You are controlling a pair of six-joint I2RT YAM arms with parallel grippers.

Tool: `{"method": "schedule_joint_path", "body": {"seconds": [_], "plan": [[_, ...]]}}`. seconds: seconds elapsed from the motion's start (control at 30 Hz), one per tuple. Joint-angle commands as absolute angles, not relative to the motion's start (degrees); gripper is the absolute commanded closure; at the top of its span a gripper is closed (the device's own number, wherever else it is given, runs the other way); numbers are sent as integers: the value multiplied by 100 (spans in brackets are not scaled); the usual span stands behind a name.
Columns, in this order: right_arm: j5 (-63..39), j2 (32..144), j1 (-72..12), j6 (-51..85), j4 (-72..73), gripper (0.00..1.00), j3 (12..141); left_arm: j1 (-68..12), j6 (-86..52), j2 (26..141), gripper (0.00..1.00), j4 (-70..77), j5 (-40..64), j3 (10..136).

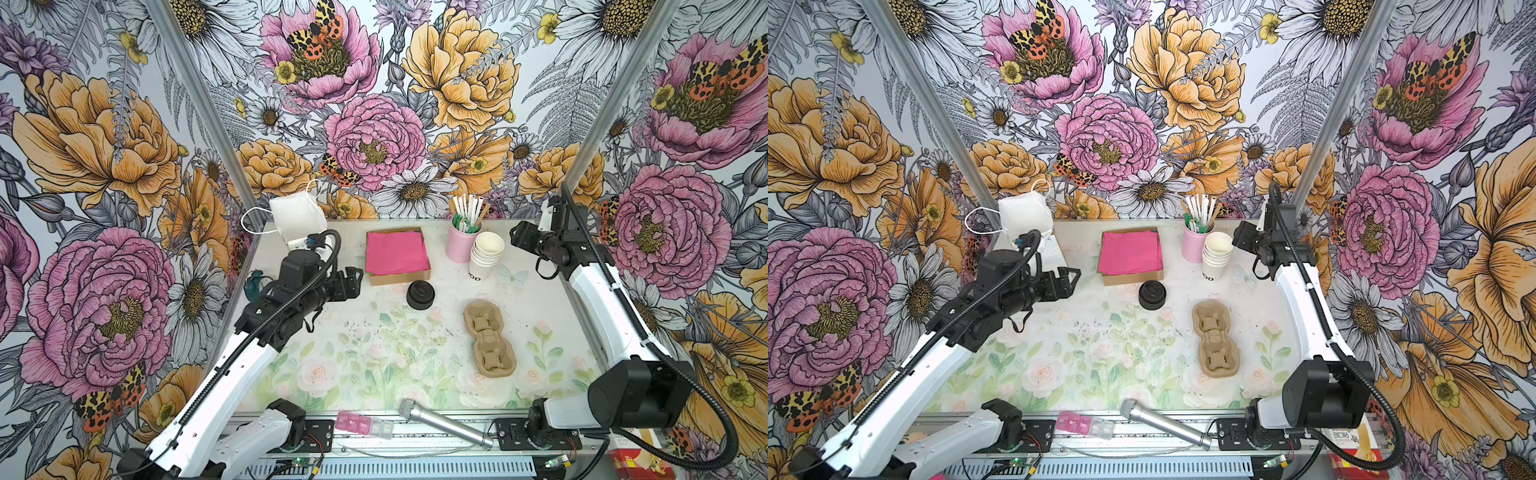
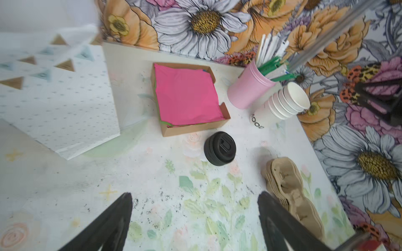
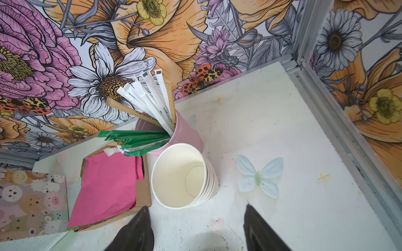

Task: Pack a coffee takeout order
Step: Pick up the coffee cup.

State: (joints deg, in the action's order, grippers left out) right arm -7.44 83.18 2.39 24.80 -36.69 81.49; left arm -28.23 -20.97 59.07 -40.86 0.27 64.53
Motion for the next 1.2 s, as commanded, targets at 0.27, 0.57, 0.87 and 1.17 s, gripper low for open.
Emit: {"method": "schedule_joint_path", "body": {"seconds": [0.27, 0.57, 0.87, 1.17], "plan": [[-865, 9417, 139, 2522, -4947, 46, 9023, -3608, -1875, 7306, 7, -3602, 401, 7496], [-959, 10014, 138, 2555, -4957, 56, 9386, -4020, -1987, 8150, 6, -3525, 1120, 7936], [-842, 10385, 149, 2715, -4981, 66, 9833, -4390, -1784, 8446, 5, -3533, 910, 8131], [-888, 10639, 147, 2716, -5097, 76, 10150, -4395, -1906, 8413, 4, -3547, 652, 8060]]}}
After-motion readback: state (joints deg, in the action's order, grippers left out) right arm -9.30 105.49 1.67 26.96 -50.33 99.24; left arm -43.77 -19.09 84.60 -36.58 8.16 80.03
